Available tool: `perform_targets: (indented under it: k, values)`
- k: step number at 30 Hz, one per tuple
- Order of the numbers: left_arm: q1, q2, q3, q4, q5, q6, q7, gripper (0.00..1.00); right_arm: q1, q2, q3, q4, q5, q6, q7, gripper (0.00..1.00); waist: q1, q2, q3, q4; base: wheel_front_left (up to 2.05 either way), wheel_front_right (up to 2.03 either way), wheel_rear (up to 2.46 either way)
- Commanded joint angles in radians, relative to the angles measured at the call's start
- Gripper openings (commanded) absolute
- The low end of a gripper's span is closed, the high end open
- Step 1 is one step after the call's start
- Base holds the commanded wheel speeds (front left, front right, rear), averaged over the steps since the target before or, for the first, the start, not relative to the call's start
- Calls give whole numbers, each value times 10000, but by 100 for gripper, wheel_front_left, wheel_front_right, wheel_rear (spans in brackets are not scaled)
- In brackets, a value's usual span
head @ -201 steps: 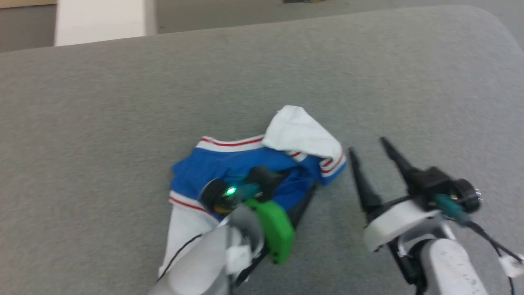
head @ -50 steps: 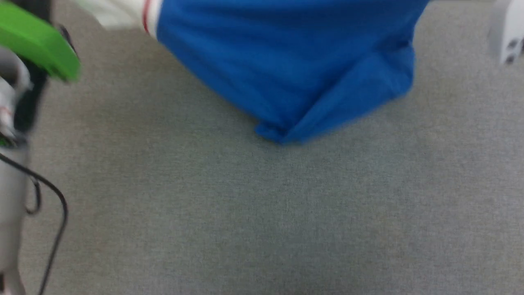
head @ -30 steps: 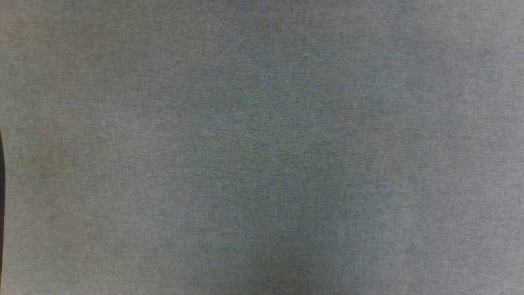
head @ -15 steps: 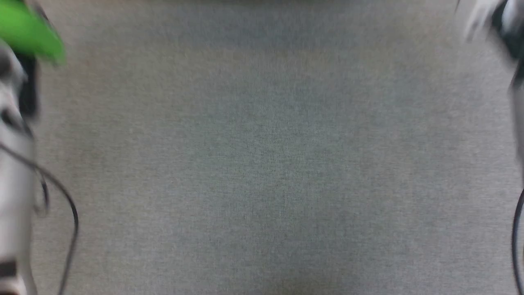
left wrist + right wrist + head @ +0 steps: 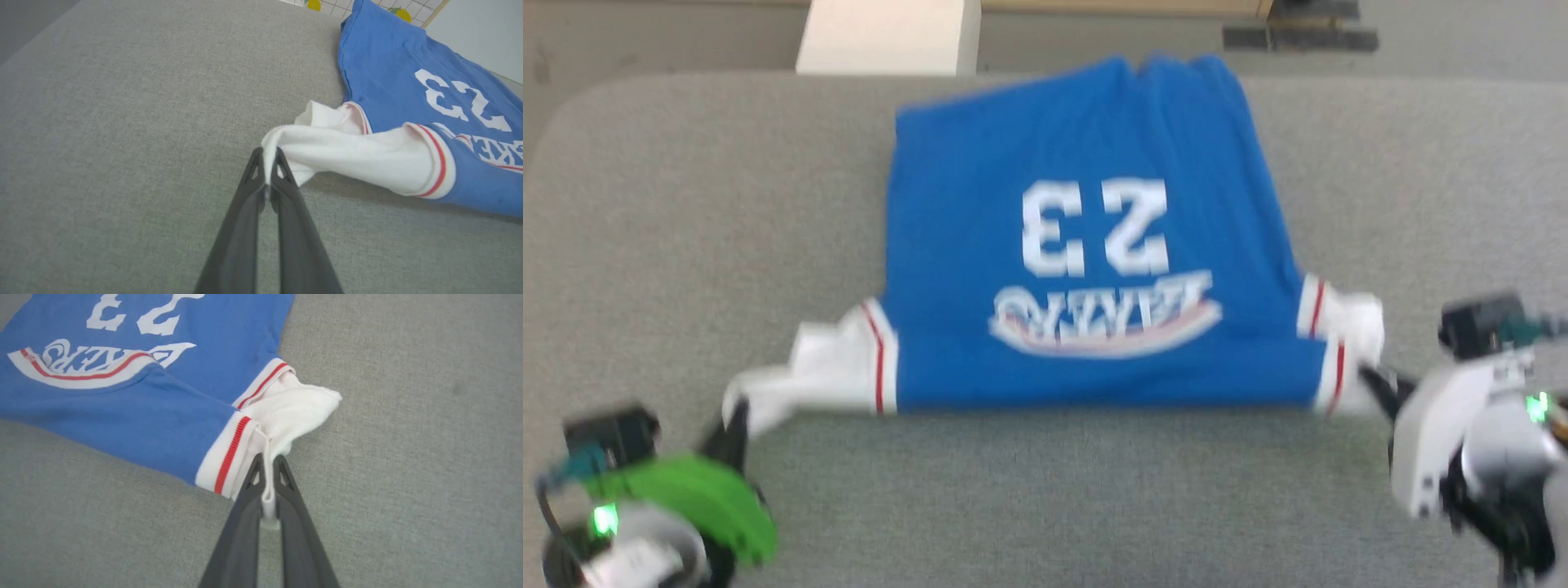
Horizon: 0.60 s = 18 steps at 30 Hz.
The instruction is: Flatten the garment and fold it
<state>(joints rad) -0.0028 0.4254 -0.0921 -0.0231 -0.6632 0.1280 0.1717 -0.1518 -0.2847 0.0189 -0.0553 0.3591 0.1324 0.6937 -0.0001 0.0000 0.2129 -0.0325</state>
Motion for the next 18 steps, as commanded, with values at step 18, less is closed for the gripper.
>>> perform_targets:
  k: [18]
  values:
    - [2988, -791, -712, -438, -350, 759, 521, 0, 3974, 2226, -1338, -230, -1247, -17, 261, 18, 1, 0, -1244, 339, 0, 0, 0]
